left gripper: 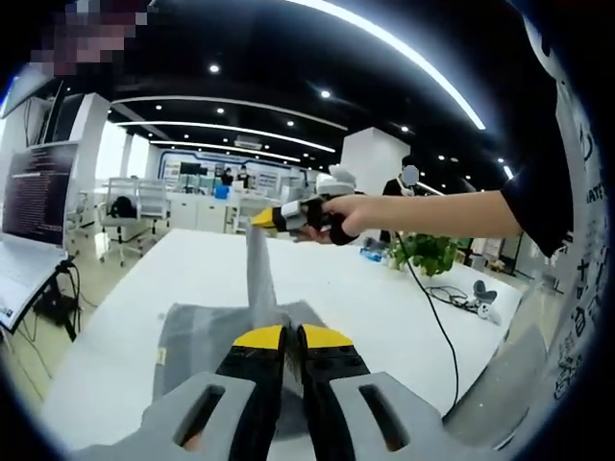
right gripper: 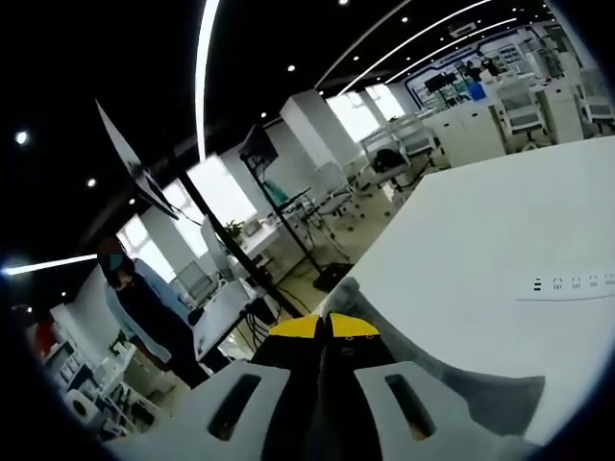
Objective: Fold the towel on the table until its edges align and the towel forms a compact rectangular stack.
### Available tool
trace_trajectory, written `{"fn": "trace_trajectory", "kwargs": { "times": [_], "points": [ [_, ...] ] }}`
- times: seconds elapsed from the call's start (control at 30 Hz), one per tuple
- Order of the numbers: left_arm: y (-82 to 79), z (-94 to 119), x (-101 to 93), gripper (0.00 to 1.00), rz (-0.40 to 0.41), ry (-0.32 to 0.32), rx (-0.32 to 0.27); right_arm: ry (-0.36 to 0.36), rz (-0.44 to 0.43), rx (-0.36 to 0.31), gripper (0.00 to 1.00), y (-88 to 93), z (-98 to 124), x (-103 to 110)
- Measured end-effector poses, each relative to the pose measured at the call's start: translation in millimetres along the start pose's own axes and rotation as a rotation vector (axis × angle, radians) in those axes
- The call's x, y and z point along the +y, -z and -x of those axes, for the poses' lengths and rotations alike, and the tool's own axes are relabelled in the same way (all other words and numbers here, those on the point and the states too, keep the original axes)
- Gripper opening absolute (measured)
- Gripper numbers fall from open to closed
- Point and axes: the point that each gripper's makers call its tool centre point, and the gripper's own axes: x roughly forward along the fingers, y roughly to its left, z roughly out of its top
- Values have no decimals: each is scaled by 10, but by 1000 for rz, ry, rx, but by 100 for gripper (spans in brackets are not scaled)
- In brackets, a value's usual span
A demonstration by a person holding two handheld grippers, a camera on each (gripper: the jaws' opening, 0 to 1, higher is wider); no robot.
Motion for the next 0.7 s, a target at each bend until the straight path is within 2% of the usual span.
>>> {"fn": "trace_trajectory", "kwargs": {
  "times": [0.2, 0.33, 0.7],
  "points": [
    [89, 37, 127, 5, 36, -38, 6, -15, -9, 13, 0, 91, -115, 40],
    [89, 60, 190, 5, 51, -52, -4, -20, -5, 12, 0, 106, -166, 77],
    [-67, 115, 234, 5, 50, -70, -49, -44, -6, -17, 0, -2, -229, 193]
  ]
}}
